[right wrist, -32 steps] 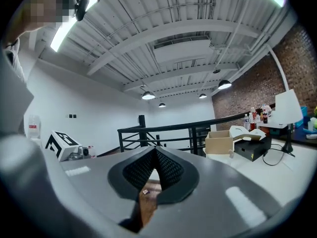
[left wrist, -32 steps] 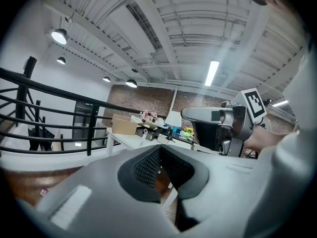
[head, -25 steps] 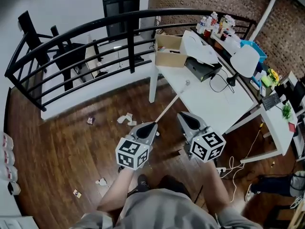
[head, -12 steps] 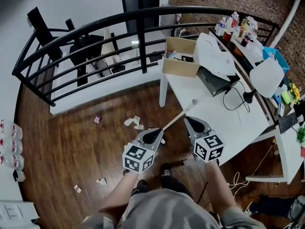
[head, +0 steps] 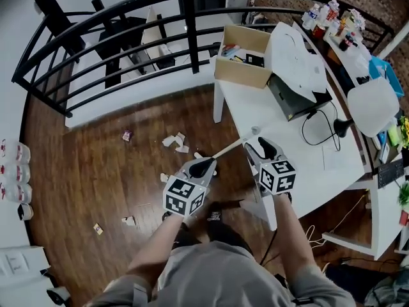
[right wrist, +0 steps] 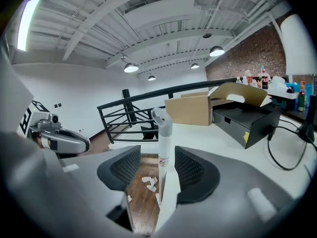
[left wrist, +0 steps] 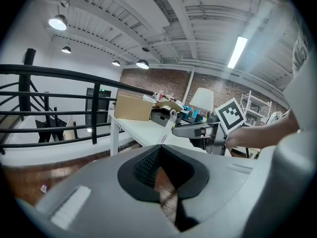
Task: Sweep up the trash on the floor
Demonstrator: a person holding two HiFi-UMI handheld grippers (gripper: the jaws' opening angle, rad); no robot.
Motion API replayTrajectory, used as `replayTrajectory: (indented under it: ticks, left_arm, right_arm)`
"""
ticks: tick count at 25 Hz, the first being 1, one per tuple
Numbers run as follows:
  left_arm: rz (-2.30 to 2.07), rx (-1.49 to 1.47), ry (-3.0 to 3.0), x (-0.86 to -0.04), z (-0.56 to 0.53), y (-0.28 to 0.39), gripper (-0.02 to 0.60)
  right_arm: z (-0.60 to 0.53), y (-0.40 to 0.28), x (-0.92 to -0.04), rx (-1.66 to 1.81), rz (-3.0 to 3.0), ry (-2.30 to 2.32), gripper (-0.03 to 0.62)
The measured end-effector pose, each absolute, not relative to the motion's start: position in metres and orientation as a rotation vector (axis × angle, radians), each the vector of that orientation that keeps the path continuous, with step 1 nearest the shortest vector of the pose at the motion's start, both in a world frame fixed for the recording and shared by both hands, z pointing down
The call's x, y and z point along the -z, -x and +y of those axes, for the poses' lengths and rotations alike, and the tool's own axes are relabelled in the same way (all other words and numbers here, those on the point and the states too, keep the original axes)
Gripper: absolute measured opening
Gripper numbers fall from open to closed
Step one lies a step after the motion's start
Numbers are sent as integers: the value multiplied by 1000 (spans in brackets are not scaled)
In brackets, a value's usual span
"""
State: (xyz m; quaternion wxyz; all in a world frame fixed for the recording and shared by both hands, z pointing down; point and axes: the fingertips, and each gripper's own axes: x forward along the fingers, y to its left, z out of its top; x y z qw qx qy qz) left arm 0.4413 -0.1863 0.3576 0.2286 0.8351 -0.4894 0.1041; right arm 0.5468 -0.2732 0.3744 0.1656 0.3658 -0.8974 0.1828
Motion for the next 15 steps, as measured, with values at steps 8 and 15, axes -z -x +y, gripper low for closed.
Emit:
replayTrajectory:
  ticks: [8, 15]
  left_arm:
    - [-1365, -312, -2218, -383, -199, -439, 5]
    - [-1436, -296, -2131, -395, -204, -415, 5]
  right_arm:
    - [-307, -518, -411, -500, -2531, -842, 201]
    - [-314, -488, -420, -504, -2532, -716, 184]
